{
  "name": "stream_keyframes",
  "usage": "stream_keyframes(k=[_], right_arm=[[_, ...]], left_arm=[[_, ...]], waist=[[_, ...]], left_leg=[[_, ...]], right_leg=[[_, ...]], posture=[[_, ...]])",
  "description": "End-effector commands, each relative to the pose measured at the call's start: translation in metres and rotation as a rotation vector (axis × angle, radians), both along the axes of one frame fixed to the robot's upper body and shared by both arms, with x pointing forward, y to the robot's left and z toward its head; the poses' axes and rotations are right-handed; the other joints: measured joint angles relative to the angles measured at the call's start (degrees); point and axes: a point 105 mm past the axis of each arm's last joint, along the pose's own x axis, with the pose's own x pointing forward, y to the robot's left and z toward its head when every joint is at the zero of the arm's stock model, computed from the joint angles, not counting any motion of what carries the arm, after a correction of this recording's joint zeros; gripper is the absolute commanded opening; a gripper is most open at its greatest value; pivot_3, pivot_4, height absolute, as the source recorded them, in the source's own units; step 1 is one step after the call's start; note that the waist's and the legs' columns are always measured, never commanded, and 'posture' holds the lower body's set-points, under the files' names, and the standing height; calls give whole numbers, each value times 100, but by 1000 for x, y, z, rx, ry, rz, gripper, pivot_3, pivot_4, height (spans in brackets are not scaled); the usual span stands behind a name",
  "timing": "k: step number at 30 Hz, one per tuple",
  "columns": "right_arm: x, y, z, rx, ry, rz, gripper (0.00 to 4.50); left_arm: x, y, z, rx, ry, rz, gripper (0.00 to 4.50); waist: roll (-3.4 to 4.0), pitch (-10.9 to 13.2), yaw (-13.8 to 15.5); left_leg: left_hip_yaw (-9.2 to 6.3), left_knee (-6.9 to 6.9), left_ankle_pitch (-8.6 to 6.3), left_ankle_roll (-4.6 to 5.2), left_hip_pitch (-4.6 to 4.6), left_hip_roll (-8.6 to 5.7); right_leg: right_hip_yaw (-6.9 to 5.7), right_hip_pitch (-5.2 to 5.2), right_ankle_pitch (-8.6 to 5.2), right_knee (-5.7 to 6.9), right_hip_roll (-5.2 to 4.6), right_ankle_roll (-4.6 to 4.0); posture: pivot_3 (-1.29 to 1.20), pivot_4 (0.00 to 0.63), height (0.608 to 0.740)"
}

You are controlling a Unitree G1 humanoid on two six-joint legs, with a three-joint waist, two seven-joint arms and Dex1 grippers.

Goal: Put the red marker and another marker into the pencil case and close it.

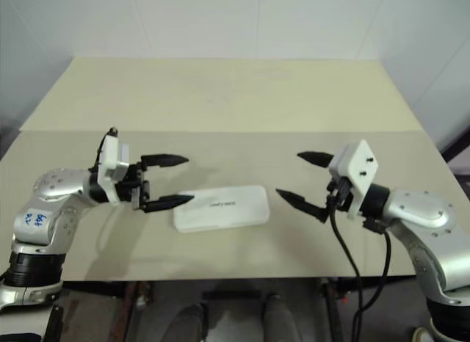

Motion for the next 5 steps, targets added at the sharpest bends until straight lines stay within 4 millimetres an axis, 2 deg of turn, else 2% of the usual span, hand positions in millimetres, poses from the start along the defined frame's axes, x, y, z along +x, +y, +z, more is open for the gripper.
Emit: stream_keyframes(k=[1,5], right_arm=[[-1,-5,12,-8,-53,-4,4500],[0,-8,12,-12,-43,5,4500]], left_arm=[[-5,7,5,20,-53,26,4443],[-6,6,8,22,-52,32,4443]], waist=[[0,0,-6],[0,0,9]], left_leg=[[0,-1,0,0,0,0],[0,3,0,0,-1,0]], right_leg=[[0,-1,0,0,0,0],[0,0,0,0,0,0]], posture=[[0,150,740],[0,150,740]])
